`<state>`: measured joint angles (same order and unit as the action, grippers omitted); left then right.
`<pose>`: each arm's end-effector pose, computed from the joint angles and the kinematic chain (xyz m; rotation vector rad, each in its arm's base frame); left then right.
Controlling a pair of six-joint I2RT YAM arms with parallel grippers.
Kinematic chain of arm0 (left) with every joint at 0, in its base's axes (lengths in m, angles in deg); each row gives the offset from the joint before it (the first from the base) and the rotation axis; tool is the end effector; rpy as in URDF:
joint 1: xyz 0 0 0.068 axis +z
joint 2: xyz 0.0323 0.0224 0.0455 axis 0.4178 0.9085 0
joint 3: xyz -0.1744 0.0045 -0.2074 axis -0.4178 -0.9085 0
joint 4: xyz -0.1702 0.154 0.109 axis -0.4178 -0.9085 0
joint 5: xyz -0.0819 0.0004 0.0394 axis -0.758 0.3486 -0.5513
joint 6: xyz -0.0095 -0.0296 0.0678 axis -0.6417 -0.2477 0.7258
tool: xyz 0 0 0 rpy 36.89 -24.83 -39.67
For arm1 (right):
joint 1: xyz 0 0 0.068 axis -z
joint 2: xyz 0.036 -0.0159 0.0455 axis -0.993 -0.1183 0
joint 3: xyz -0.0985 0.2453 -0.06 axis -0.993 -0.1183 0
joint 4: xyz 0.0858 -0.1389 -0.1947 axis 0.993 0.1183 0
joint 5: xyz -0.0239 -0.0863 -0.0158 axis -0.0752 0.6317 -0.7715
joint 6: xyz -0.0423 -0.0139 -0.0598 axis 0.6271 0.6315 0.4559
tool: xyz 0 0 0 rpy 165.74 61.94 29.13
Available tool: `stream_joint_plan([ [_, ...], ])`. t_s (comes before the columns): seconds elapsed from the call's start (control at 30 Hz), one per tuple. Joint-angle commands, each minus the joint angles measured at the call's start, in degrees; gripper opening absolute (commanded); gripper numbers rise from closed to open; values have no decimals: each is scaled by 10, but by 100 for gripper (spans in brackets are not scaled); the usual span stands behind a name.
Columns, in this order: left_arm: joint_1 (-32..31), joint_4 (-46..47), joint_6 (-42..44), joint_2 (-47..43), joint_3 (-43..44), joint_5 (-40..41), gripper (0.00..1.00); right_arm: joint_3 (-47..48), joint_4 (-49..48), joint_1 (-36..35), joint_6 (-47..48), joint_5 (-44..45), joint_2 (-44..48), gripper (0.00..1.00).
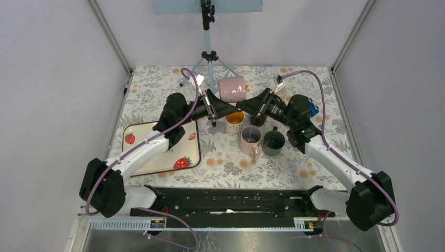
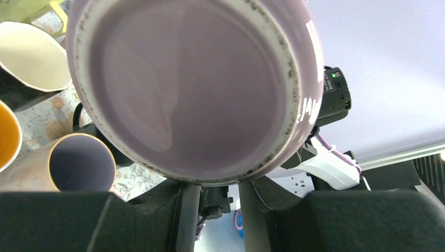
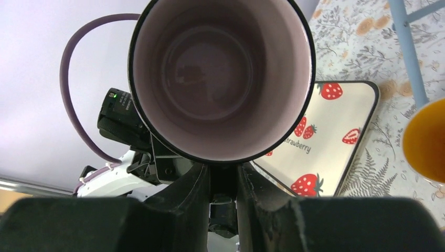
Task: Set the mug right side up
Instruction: Turn over the cup on the tray.
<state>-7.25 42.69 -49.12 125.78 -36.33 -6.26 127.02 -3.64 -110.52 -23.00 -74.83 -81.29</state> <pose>0.2452 -0.1961 0.3372 0.0860 1.8153 -1.7453 0.2438 0.1617 0.3487 -0.0425 1.6400 1.5927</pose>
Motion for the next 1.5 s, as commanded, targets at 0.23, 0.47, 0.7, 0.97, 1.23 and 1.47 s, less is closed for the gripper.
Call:
stream_joint_plan([
  [0.23, -7, 69, 11, 11, -26, -15, 39, 46, 28, -6, 48, 17, 23, 0],
  [0.47, -6, 63, 17, 14, -37, -10, 46, 69, 100, -6, 95, 26, 26, 0],
  [0.7, -7, 59, 23, 19, -43, -9, 46, 98, 173, -8, 141, 16, 20, 0],
  [0.97, -7, 59, 27, 14, -63, -1, 43, 144, 284, -30, 224, 10, 9, 0],
  [1.23, -6, 45, 33, -9, -101, 7, 41, 167, 366, -92, 282, 62, -3, 0],
  [1.47, -7, 28, 42, -48, -160, 21, 41, 138, 370, -149, 305, 116, -9, 0],
])
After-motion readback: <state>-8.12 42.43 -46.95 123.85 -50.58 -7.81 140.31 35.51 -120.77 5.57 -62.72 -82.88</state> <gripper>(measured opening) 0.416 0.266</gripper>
